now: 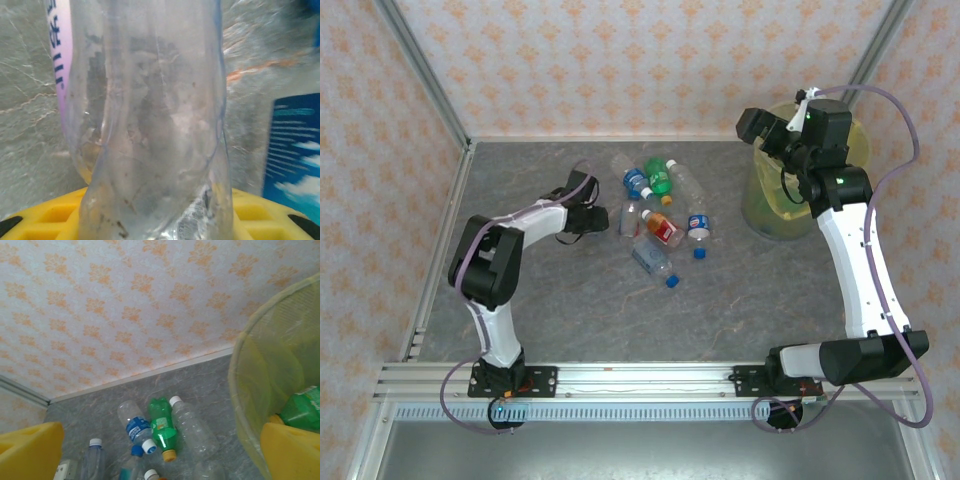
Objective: Put the plastic bottles in the bin
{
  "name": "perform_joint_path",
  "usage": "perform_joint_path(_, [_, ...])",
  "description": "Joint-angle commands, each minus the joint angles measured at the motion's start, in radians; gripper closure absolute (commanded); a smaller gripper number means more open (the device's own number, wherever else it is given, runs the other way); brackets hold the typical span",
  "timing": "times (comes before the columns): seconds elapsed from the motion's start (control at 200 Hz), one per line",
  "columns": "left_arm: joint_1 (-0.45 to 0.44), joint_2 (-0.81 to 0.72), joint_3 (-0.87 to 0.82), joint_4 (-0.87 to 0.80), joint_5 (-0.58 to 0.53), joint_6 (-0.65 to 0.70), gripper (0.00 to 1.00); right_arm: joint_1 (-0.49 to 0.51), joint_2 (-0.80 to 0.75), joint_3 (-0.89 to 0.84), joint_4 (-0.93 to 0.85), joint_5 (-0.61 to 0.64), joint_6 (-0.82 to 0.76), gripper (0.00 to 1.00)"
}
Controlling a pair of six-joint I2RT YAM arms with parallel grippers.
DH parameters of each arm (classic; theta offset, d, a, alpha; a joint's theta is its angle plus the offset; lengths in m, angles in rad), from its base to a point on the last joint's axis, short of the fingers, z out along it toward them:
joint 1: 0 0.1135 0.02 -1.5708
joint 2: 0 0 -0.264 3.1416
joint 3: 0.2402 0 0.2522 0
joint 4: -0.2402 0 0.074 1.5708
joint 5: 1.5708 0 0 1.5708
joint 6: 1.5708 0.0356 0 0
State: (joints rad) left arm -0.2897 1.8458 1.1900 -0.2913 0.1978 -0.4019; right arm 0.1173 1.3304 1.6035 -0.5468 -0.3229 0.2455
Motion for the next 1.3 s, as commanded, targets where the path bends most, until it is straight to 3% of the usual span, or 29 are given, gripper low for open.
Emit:
perform_joint_path(0.0, [-0.007,-0.114,-0.025,0.087,0.011,-0.007,0.52,0.004,-0.017,0.012,0.055,-0.087,0.022,0.00])
perform_joint_path(0.135, [-0.053,-0.201,-0.035,0.120,0.003,0.037,0.52,0.008,-0.001,0.008,0.089,-0.178,0.045,0.00])
perform_joint_path(0.35, [-0.201,-0.305,-0.027,0.180,-0.093,0.149,0.52,0.047,0.026,0.021,0.110,-0.211,0.061,0.00])
perform_joint_path(0.711, [-0.358,-0.414,-0.032,0.334,-0.106,0.203,0.53,0.222,0.085,0.082,0.071,-0.122,-0.056,0.00])
perform_joint_path(0.861, [-0.406,-0.430,-0.017,0.361,-0.114,0.219,0.53,0.229,0.096,0.076,0.112,-0.231,-0.043,0.00])
perform_joint_path(1.066, [-0.478,-0.426,0.011,0.358,-0.159,0.277,0.53,0.231,0.133,0.104,0.111,-0.298,-0.037,0.19])
perform_joint_path(1.196, [-0.510,-0.414,0.030,0.345,-0.184,0.299,0.53,0.230,0.165,0.132,0.106,-0.367,-0.033,0.41])
perform_joint_path(1.296, [-0.526,-0.412,0.039,0.345,-0.202,0.314,0.53,0.230,0.187,0.154,0.088,-0.364,-0.028,0.47])
